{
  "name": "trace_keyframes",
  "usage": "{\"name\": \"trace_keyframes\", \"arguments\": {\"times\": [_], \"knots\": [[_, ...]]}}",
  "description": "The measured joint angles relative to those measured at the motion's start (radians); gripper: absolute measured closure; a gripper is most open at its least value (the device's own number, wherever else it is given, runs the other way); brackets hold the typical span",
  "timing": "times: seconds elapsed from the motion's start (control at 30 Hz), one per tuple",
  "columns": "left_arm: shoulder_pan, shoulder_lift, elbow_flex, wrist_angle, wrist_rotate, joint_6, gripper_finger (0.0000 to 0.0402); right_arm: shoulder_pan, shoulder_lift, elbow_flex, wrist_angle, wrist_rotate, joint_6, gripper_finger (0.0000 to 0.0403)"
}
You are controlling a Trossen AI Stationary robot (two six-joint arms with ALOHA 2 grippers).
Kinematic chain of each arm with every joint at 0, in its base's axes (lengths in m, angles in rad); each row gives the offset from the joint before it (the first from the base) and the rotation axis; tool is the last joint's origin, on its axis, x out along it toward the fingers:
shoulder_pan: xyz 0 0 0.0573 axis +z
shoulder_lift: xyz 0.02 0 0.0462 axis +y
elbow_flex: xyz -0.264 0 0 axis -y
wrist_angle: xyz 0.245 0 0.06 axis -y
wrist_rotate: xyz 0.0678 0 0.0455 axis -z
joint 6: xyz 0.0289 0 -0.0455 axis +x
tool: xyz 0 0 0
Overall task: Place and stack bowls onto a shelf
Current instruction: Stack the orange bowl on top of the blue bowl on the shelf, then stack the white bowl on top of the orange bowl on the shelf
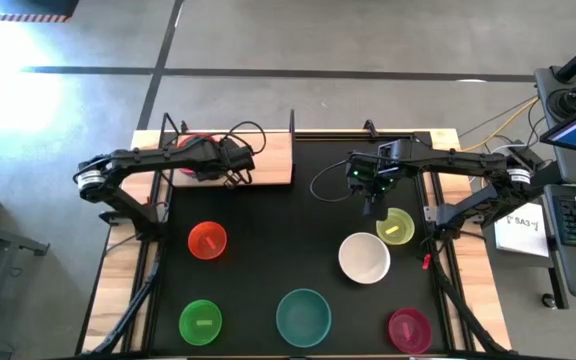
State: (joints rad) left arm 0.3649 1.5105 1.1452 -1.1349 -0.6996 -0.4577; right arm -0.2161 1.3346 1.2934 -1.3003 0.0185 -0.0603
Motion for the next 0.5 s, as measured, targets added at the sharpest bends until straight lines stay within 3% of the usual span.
{"name": "trace_keyframes", "arguments": {"times": [0.27,0.4,0.5], "knots": [[-0.001,-0.001,0.039,-0.046,-0.054,-0.003,0.0266,0.0,0.0,0.0,0.02,-0.007,-0.001,0.0197],[-0.002,-0.003,0.093,-0.07,-0.06,-0.007,0.0262,0.0,0.0,0.0,0.05,-0.105,-0.003,0.0197],[-0.01,-0.003,0.13,-0.071,-0.024,-0.007,0.0262,0.001,0.0,0.0,0.068,-0.235,-0.002,0.0197]]}}
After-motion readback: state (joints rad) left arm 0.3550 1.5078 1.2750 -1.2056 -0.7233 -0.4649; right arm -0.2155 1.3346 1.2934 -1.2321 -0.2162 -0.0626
